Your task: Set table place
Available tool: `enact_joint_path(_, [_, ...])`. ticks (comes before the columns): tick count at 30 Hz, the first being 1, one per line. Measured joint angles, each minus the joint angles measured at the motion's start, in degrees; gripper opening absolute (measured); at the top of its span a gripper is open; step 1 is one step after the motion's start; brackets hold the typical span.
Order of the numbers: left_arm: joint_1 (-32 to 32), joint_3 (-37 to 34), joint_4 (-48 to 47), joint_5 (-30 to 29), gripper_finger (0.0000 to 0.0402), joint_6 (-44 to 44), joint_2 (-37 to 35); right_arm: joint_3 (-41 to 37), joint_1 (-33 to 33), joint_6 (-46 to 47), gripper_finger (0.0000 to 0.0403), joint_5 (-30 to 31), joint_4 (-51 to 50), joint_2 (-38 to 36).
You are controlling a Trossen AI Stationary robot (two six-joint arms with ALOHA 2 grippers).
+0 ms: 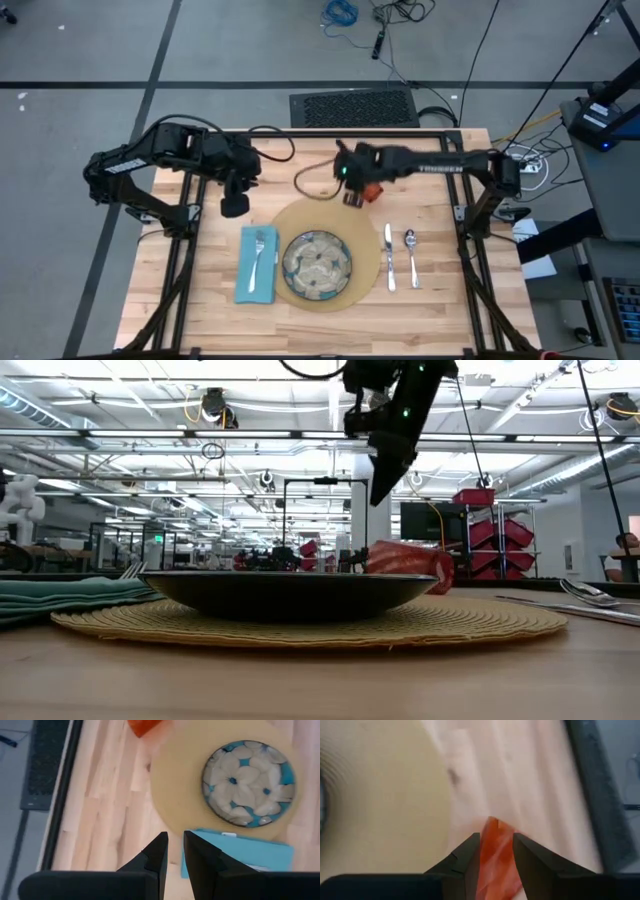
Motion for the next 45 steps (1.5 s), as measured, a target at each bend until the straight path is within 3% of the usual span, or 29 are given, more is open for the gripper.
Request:
enact_joint_path(5, [0.0,-1.5,0.9,-2.9,0.0048,1.0,0.0,8.2,-5.5,-6.8,0.0105,1.3,-11.1,-0.1])
enact_joint_path(12, [0.4,-6.9,1.3,-7.5,0.0048,3.1,0.0,8.9,-18.4,-19.5,0.0124,1.4,-26.4,3.3])
enact_joint_path(14, [1.1,-8.6,3.9,-8.0,0.0048,4.4,0.0,8.9,-21.1,-23.7,0.0126,3.9,-25.1,4.5])
enact_joint_path(17, [2.7,-11.4,9.4,-8.0,0.0048,7.8,0.0,8.9,-23.0,-30.7,0.0126,13.7,-18.3,5.5])
enact_joint_path(19, [4.6,-13.0,12.3,-6.6,0.0047,10.1,0.0,9.0,-23.6,-30.6,0.0120,17.9,-14.0,5.7])
enact_joint_path(25, [14.4,-18.5,18.0,1.8,0.0047,14.8,-0.7,11.0,-23.7,-37.6,0.0094,2.9,-21.1,5.5])
enact_joint_path(32, [23.5,-22.7,27.4,13.7,0.0047,20.7,-2.2,12.1,-29.6,-43.7,0.0080,-15.7,-24.0,5.3])
enact_joint_path(35, [25.9,-23.0,28.5,17.3,0.0047,22.7,-2.2,12.1,-32.8,-43.9,0.0080,-16.8,-24.5,6.1])
enact_joint_path(45, [29.0,-23.2,35.4,31.0,0.0047,24.3,-1.2,12.1,-40.6,-31.1,0.0079,-18.7,-30.6,7.3])
